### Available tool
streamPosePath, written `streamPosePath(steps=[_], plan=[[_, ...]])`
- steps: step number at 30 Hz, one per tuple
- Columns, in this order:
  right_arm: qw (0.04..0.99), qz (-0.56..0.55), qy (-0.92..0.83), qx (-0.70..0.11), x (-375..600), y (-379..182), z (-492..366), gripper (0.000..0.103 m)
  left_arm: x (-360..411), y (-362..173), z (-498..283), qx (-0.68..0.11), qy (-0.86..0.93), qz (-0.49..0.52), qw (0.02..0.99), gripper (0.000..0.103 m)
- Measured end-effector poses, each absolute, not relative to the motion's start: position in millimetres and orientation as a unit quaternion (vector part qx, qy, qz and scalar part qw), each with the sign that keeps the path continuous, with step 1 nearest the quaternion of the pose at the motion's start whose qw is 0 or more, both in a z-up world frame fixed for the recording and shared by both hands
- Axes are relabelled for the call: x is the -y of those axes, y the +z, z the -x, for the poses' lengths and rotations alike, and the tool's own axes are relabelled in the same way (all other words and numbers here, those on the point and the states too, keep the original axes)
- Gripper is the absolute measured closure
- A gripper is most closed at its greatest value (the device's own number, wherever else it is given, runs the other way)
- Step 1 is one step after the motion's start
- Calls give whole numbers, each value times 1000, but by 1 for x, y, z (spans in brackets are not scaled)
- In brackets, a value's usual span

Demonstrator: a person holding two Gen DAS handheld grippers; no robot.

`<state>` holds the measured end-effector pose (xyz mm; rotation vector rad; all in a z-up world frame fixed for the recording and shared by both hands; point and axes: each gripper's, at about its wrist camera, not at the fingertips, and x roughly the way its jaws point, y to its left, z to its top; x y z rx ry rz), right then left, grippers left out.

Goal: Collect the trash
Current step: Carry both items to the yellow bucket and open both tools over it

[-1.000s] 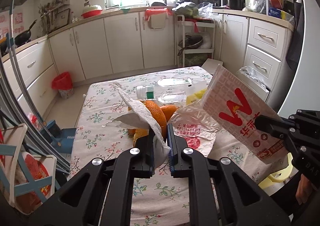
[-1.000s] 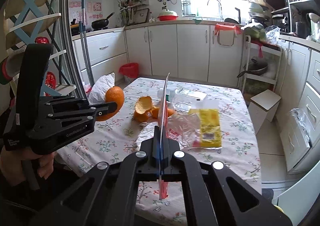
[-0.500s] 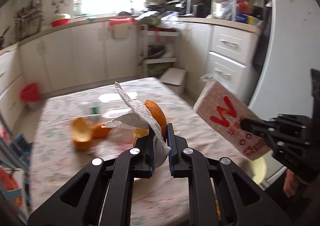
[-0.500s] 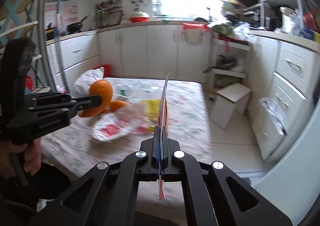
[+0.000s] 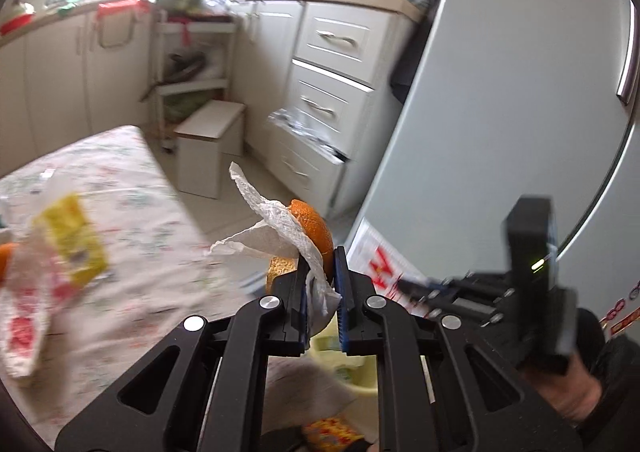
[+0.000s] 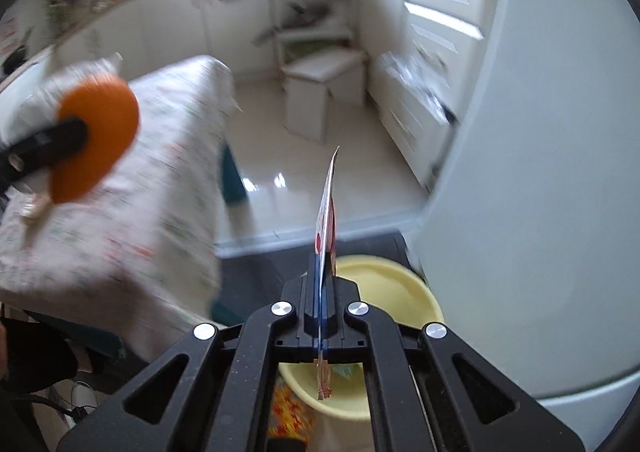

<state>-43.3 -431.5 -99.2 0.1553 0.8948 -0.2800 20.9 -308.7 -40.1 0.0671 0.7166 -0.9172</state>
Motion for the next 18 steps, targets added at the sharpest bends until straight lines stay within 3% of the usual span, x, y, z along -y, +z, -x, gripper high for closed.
streamPosePath(steps=[8,9,10,11,18], plan=[[853,-108,-169,-481,465,-130,54,101,354,-61,-28,-376,-443,-36,813,93],[855,-112,-172,-477,467,-127,56,87,356,-64,-28,-380,-443,-38,811,93],[858,-113,-174,-470,467,-121,56,51,358,-67,-30,-384,-443,-40,809,93],[865,-108,-178,-456,465,-114,57,40,361,-70,-31,-390,-443,-43,806,93],[883,-82,-187,-422,460,-85,69,35,375,-86,-39,-416,-446,-53,790,93]])
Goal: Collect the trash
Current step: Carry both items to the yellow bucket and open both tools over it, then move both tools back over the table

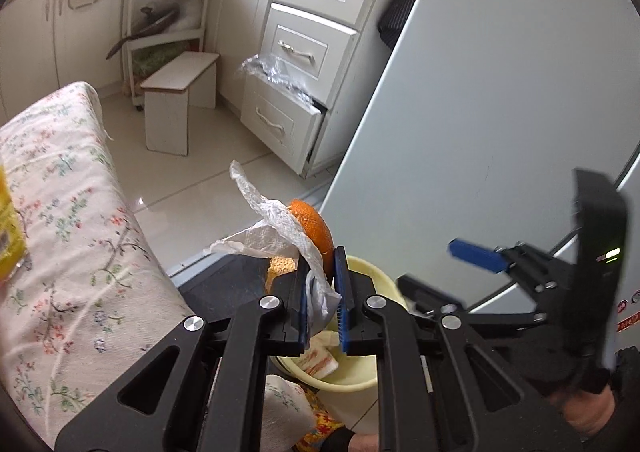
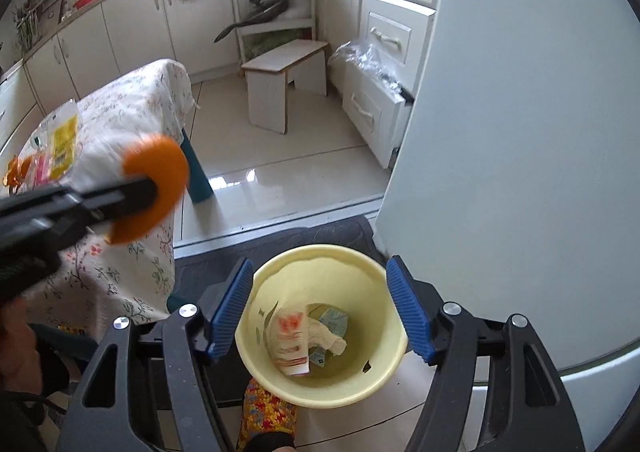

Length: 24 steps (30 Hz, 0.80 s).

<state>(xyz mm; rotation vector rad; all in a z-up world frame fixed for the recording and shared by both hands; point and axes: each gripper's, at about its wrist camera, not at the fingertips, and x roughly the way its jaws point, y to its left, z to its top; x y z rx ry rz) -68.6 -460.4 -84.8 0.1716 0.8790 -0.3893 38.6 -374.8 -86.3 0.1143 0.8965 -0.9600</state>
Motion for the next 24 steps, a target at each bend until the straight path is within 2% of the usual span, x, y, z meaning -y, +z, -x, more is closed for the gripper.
streamPosePath(steps=[3,10,11,14,15,24], plan=[[894,-67,-207,-393,459,-65,83,24,381,-94,-38,-430,-450,-53,781,93],[911,-45,-197,-360,447,-42,97,19,413,-115,-33,-469,-473,-82,741,91],[913,-40,-195,-357,444,-39,100,18,418,-118,-32,-476,-475,-89,735,85],[916,-35,-185,-355,440,-37,102,17,427,-124,-31,-489,-474,-101,725,57],[916,-34,-184,-355,438,-37,99,17,427,-124,-31,-490,-474,-101,725,54],[922,-43,-151,-354,427,-30,90,10,391,-99,-32,-465,-418,-121,771,45]])
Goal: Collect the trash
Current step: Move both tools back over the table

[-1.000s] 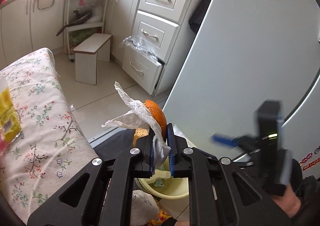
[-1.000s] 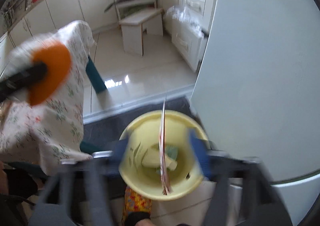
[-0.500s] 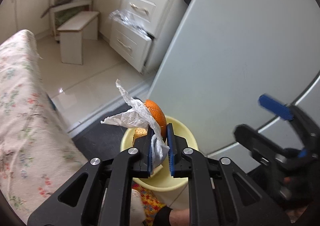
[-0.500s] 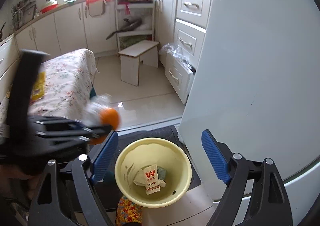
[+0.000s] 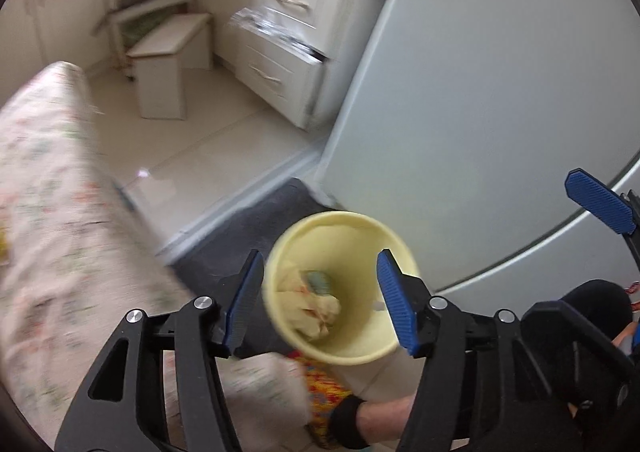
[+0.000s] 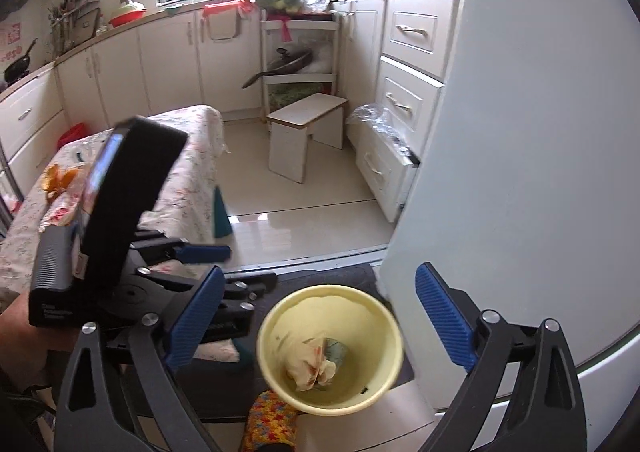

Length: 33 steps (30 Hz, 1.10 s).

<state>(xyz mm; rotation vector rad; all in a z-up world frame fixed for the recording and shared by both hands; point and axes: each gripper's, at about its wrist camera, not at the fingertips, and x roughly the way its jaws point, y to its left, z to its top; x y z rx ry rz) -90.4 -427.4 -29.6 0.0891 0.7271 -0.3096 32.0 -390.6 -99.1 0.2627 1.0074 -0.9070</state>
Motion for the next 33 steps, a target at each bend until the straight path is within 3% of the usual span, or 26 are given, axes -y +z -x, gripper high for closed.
streamPosePath(steps=[11,19,33], plan=[[928,-29,-41,-370,362,-19,68,9,262,-56,-46,-414,-298,-112,853,38],[929,5,-2,-369,323,-16,59,9,187,-57,-49,-418,-245,-84,871,37],[924,33,26,-379,285,-20,50,9,151,-76,-61,-430,-215,-57,875,37]])
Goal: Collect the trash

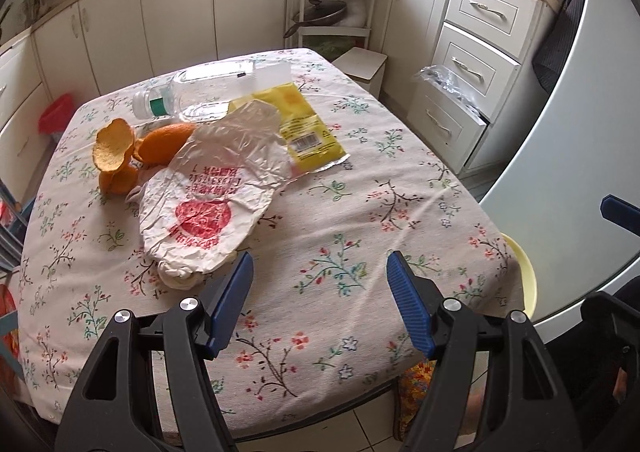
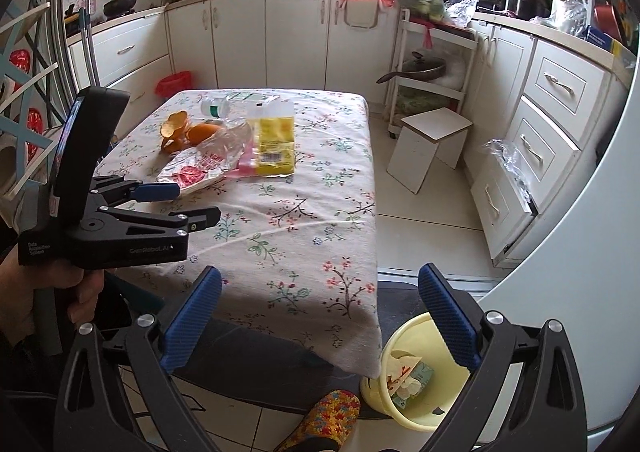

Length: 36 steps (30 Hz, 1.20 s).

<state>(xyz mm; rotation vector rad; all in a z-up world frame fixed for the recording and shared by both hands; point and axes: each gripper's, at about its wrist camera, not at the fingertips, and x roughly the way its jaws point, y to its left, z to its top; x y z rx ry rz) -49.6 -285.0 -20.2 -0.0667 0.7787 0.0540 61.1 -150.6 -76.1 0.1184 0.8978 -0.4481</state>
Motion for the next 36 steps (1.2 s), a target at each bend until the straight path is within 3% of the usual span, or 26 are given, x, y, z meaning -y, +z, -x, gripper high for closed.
streamPosePath(steps=[25,27,32,34,36], plan=[[911,38,54,-407,265,-35,34,9,145,-101,-119,-449,-146,-68,879,36],[910,38,56,-410,263,-36,33,9,144,-105,-121,-457,-150,-67,874,65],[908,40,65,-412,254,-37,29,9,136,-104,-119,-458,-151,-69,873,81],[908,43,70,-411,249,-37,28,9,130,-100,-115,-455,-148,-69,875,94],[908,45,73,-411,244,-38,27,9,123,-99,-113,-457,-141,-68,876,97]])
